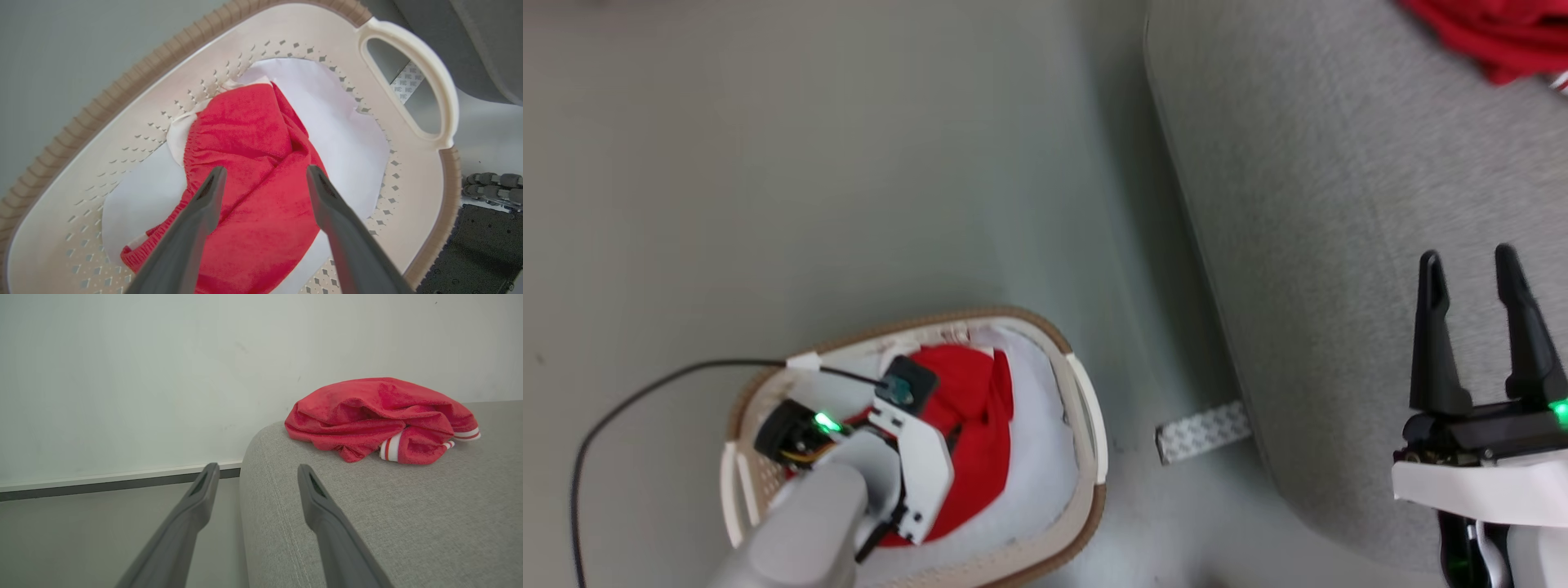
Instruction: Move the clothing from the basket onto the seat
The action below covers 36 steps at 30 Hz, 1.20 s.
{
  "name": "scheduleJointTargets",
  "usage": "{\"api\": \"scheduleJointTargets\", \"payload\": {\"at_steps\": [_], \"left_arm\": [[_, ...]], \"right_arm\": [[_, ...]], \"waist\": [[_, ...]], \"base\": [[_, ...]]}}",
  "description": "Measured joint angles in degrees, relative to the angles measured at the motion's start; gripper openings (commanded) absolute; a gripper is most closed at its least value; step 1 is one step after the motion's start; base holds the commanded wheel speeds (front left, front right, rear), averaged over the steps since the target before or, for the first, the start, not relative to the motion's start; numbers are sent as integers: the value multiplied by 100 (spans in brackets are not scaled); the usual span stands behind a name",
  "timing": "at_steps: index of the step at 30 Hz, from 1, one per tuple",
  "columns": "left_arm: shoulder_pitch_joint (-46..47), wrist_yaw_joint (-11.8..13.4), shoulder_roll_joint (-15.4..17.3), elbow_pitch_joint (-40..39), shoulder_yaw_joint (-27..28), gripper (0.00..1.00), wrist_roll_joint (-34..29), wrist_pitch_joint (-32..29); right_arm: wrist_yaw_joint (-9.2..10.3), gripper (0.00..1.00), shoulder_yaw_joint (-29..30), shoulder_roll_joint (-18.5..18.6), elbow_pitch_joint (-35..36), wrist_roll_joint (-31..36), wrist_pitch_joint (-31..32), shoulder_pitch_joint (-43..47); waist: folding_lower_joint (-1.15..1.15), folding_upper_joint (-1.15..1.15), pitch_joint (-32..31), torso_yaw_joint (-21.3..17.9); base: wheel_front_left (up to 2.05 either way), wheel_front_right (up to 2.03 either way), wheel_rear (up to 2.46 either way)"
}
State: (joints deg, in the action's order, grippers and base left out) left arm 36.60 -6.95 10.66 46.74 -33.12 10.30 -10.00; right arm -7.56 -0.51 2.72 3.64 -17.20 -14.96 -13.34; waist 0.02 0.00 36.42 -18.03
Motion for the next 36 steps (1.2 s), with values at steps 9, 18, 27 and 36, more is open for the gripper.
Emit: {"api": "scheduleJointTargets", "payload": {"at_steps": [9,18,27,36], "left_arm": [[916,48,167,669,-85,100,-226,99],[1393,4,43,1224,-307,35,-283,404],[1354,-19,-253,1585,-450,0,-124,935],[604,-44,-550,1658,-474,0,421,1660]], "right_arm": [[1,100,102,4,604,-163,0,-217],[0,100,149,2,726,-176,0,-283],[0,100,146,1,555,-94,0,-377],[0,100,266,-1,110,23,0,-222]], "waist": [[-1,0,1174,-42],[-1,0,1852,76],[-1,0,1544,202],[-2,0,439,458]], "base": [[0,0,0],[0,0,0],[0,0,0],[0,0,0]]}}
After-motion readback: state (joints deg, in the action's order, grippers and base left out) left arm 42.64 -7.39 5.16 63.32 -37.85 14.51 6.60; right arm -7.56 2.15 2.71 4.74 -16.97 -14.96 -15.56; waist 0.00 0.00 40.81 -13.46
